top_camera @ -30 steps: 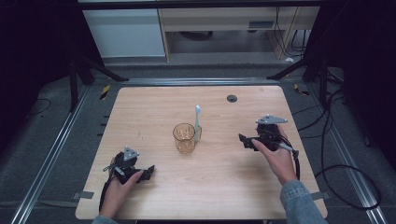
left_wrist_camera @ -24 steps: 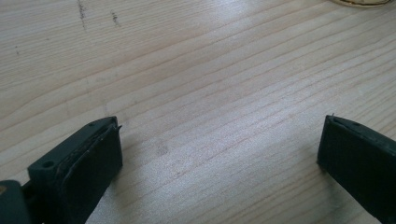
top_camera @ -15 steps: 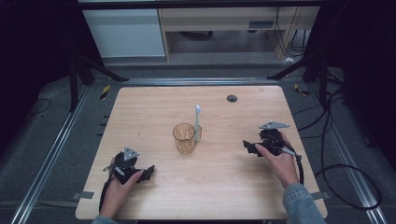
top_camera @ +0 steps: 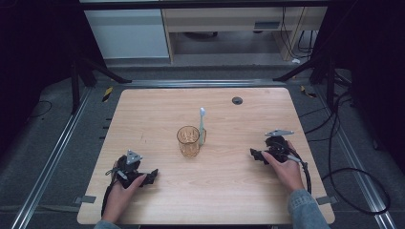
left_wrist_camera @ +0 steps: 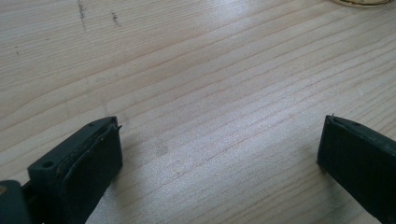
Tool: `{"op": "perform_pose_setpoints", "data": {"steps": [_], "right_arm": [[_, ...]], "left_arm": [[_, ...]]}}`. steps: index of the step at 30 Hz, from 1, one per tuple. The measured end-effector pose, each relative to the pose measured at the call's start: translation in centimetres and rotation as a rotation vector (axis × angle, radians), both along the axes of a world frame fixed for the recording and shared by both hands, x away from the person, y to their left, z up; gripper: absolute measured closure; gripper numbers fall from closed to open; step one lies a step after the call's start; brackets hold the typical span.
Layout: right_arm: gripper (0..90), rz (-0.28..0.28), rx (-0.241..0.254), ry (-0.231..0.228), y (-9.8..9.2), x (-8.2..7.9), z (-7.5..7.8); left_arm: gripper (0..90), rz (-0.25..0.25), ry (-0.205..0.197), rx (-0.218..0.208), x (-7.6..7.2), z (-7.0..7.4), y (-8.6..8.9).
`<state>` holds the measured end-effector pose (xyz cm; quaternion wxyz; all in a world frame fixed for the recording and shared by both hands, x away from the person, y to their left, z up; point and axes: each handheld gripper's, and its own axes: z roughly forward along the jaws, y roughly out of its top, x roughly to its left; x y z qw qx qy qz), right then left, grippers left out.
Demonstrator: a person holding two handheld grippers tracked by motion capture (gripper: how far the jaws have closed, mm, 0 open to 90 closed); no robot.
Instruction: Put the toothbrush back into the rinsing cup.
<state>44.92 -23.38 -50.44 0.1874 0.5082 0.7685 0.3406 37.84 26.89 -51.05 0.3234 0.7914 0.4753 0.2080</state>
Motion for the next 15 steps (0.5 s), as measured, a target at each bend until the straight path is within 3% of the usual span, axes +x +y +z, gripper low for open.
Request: {"op": "perform_pose_setpoints", "data": {"steps": [5,9,15], "right_arm": [[5.7,-0.025,-0.003,-0.012,0.17,-0.05,-0.55],[4.2,-0.029,-0.043,-0.047,0.6,-0.3,-0.91],[3.8,-0.04,-0.05,-0.047,0.77,-0.41,-0.93]], "left_arm": [[0.0,0.001,0.0,0.0,0.0,0.0,-0.01],[0.0,0.0,0.0,0.0,0.0,0.0,0.0],[0.0,0.0,0.0,0.0,0.0,0.0,0.0]]}}
